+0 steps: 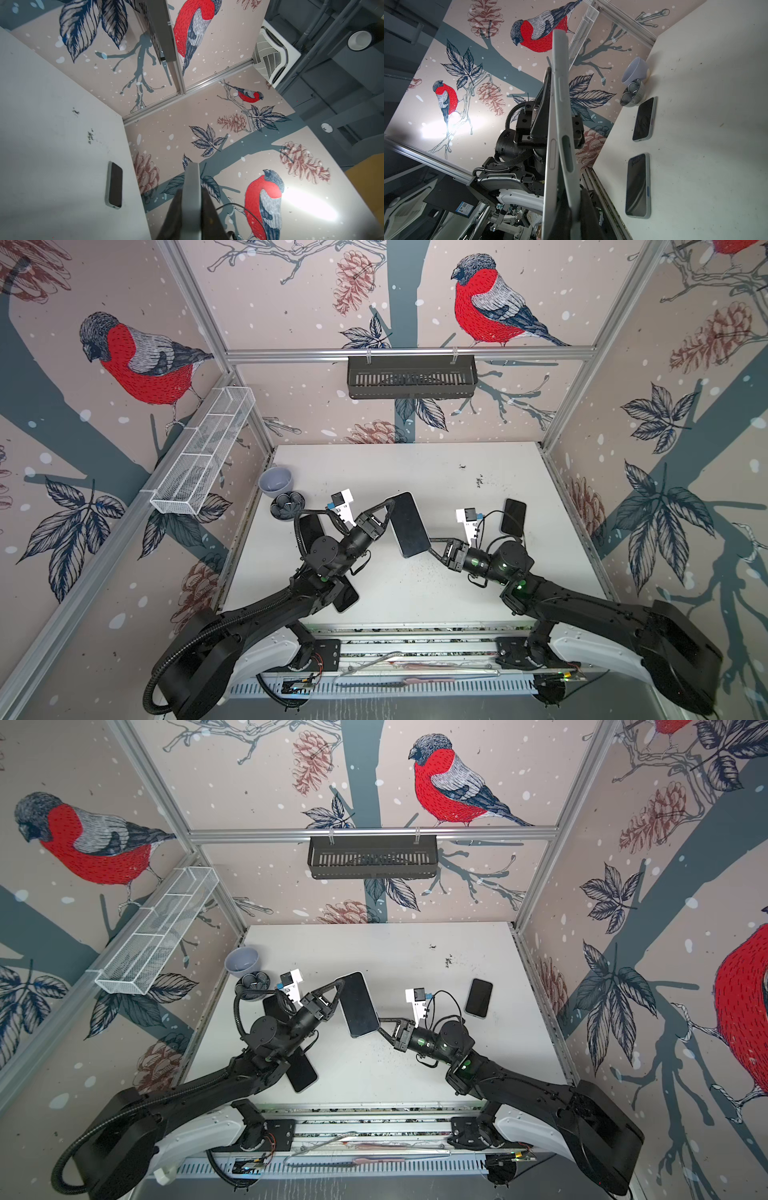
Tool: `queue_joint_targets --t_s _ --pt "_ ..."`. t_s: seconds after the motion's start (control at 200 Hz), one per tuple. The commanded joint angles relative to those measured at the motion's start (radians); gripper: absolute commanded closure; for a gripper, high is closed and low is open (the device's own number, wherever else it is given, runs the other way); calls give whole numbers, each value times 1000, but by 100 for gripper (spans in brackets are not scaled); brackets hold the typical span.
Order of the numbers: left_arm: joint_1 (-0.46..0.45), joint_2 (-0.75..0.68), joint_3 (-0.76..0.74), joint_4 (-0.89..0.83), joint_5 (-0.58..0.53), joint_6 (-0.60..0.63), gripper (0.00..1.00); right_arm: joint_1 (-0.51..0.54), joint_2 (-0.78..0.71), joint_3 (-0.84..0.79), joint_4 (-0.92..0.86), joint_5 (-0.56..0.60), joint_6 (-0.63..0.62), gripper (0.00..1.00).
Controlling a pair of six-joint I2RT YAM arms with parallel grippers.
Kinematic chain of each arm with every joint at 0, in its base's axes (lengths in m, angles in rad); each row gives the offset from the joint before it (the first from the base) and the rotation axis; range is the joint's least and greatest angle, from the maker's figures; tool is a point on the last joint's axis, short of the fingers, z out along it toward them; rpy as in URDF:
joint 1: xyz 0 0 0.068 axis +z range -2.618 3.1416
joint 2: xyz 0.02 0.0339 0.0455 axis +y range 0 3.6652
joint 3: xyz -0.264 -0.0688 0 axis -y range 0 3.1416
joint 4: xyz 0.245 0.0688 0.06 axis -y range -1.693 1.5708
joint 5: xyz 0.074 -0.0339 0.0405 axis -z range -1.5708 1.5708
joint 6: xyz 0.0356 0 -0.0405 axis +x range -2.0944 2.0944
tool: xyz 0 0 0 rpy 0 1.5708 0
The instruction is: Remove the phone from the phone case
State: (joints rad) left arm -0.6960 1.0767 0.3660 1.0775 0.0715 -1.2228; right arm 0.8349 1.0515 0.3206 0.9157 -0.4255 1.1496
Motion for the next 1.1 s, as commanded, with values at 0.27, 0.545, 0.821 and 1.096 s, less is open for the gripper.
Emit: queue_joint_targets --t_s 0.27,0.545,0.821,1.096 --pt "0 61 -47 -101 -73 91 21 -59 19 -101 -61 41 116 100" --pt "-36 40 -22 -289 -129 202 15 -91 -5 -152 -129 69 129 100" --pt "-212 -35 129 -660 -259 527 12 -109 -79 -183 -239 112 119 100" --pt "-490 48 296 -981 -532 832 10 -122 -114 -205 -272 116 121 100"
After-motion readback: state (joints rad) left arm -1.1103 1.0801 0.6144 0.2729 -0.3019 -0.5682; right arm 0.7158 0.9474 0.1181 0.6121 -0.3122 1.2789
